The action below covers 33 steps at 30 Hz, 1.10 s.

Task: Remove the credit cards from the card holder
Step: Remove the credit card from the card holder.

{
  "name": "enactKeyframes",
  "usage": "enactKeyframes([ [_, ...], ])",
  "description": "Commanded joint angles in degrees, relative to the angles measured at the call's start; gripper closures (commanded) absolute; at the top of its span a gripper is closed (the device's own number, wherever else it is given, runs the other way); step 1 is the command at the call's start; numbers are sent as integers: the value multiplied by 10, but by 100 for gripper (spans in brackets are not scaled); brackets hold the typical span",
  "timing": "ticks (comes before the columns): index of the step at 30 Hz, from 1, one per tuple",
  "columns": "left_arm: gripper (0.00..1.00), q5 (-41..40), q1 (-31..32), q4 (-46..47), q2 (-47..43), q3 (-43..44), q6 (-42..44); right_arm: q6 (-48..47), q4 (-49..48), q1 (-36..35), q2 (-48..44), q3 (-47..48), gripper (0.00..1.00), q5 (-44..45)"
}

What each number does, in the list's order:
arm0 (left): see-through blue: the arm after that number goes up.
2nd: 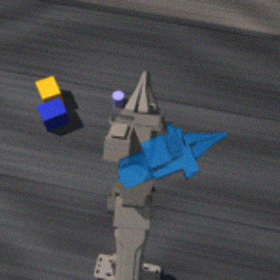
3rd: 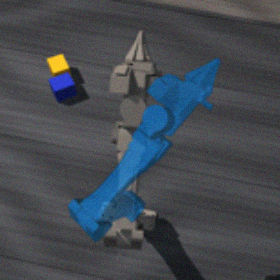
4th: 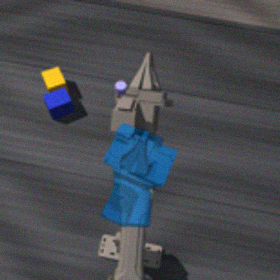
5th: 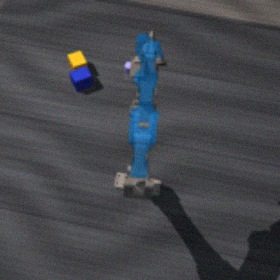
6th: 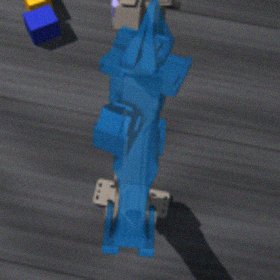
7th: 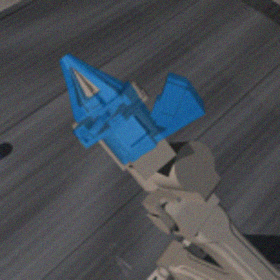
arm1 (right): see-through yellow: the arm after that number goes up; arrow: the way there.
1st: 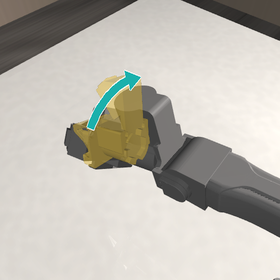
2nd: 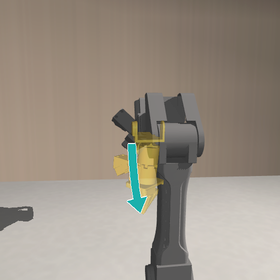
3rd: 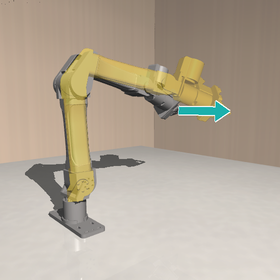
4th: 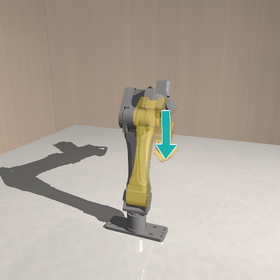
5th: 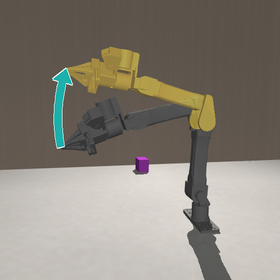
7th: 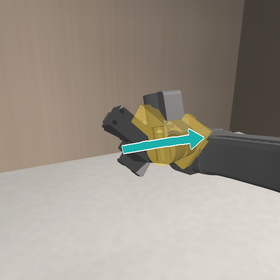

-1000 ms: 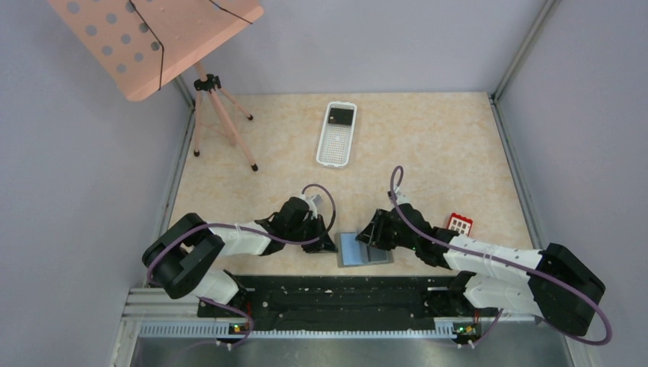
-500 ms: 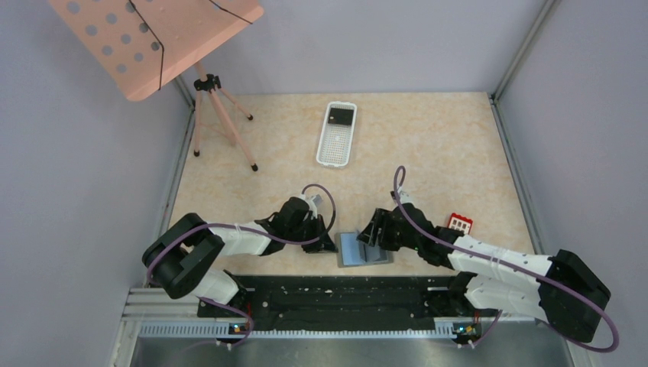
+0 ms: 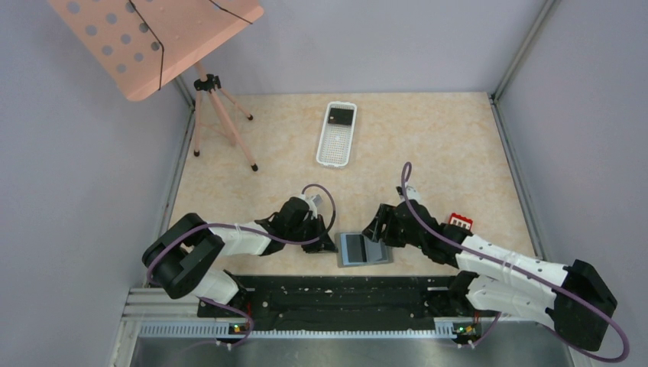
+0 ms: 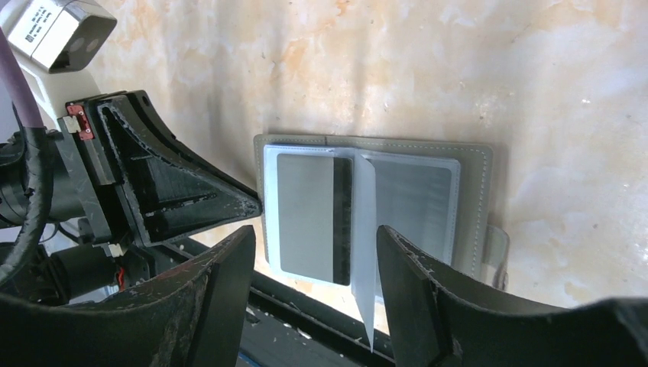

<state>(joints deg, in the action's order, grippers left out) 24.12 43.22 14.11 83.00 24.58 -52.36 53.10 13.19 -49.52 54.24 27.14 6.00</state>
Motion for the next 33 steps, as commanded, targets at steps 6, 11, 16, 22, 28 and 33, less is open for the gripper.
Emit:
enactKeyframes([
  [6,87,-14,3,-51,-51,52,16,-13,38,-7,-25,63,45,15],
  [11,85,-14,3,-73,-83,73,13,2,-25,-8,-28,47,54,-27],
  [16,85,-4,5,-51,-85,74,3,16,-79,-8,-2,8,59,-46],
  [22,89,44,6,46,-29,48,-22,15,-123,-8,40,-15,60,-58],
  [28,95,53,6,103,34,35,-28,17,-172,0,75,-50,62,-83],
  [33,97,36,7,103,56,20,-16,24,-211,5,91,-83,63,-94],
])
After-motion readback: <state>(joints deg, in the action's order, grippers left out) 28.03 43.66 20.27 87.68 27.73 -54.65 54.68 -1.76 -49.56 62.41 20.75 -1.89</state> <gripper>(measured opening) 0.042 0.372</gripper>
